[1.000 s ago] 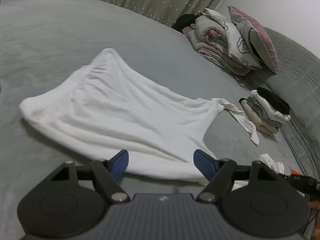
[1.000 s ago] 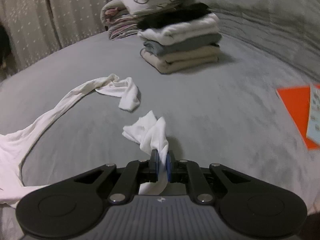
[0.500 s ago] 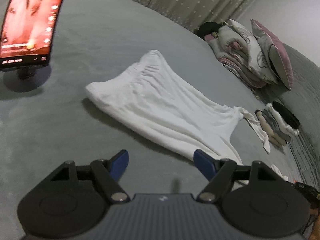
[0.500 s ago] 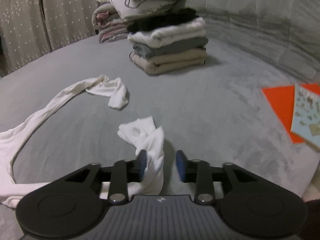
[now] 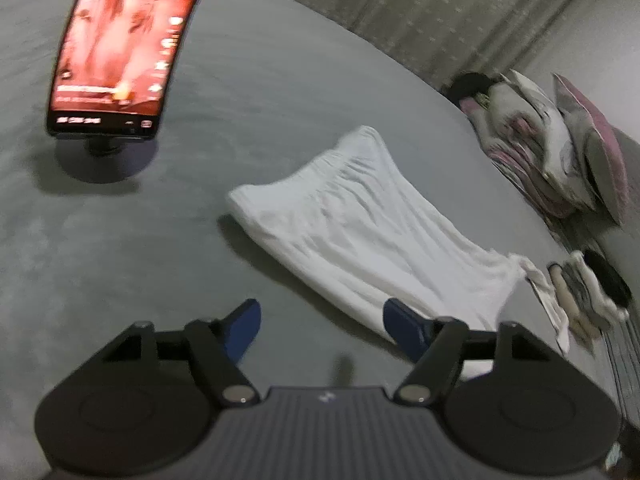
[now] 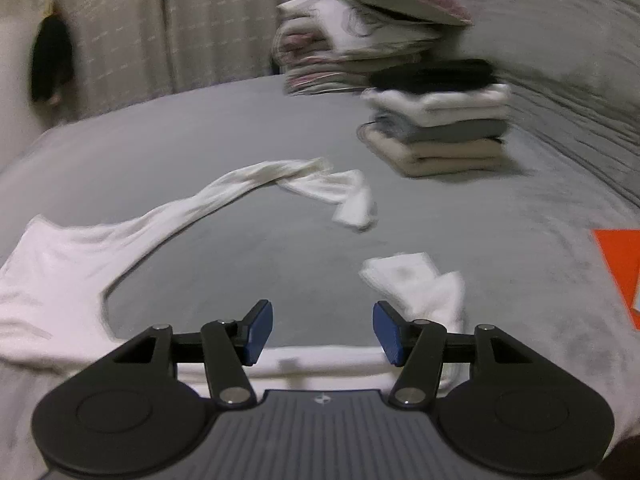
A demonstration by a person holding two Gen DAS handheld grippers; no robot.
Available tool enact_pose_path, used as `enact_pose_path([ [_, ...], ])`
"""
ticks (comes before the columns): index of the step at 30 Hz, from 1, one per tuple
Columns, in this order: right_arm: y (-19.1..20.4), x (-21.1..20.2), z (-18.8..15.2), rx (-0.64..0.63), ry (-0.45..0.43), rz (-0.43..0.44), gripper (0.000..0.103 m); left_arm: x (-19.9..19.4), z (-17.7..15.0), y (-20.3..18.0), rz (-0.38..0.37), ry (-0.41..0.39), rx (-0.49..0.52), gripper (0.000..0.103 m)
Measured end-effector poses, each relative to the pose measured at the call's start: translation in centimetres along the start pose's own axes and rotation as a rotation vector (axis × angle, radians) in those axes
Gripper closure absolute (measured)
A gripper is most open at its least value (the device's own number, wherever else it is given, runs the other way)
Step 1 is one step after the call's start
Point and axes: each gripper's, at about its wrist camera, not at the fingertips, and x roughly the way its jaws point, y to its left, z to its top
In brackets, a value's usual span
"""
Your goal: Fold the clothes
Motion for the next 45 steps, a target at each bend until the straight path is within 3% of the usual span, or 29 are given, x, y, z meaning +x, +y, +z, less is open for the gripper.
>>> enact_pose_path([
  [5, 3.4, -0.1, -1.0, -0.077, 0.012, 0.105, 0.047, 0.5, 0.5, 1.7, 0.031, -0.033, -0.131, 0.058],
  [8, 5.6, -0.2, -1.7, -0.128, 0.011, 0.178, 0.047, 0.7, 0.6, 2.3, 0.040, -0.053, -0.192, 0.065],
  [15, 10.9, -0.6, -3.5, -0.285, -0.013, 0.330, 0.053, 1.4, 0.7, 2.5, 0.070, -0.089, -0.239, 0.069],
  [21, 15.0, -0.7, -4.4, -0.466, -0.075, 0.390, 0.057, 2.3, 1.0, 2.1, 0.103, -0.127, -0.230, 0.069],
  [24, 16.1, -0.3, -3.8, -0.489, -0.082, 0.421, 0.060, 2.3, 0.9, 2.1, 0.105, -0.134, -0.235, 0.069],
  [32, 16.4, 2.2, -1.7, -0.462, 0.005, 0.433, 0.073, 2.5, 1.2, 1.9, 0.133, -0.148, -0.208, 0.071],
  [35, 16.7, 3.2, -2.5, -0.486, 0.059, 0.439, 0.088, 2.6, 1.2, 1.6, 0.156, -0.159, -0.175, 0.071],
  [39, 17.1, 2.3, -3.6, -0.542, 0.011, 0.397, 0.100, 2.4, 1.2, 1.5, 0.176, -0.167, -0.158, 0.077],
  [41, 17.1, 1.5, -3.8, -0.552, -0.020, 0.382, 0.100, 2.2, 1.3, 1.8, 0.172, -0.163, -0.167, 0.086],
  [45, 16.7, -0.1, -4.1, -0.569, -0.060, 0.384, 0.100, 1.8, 1.3, 2.7, 0.150, -0.150, -0.199, 0.094],
])
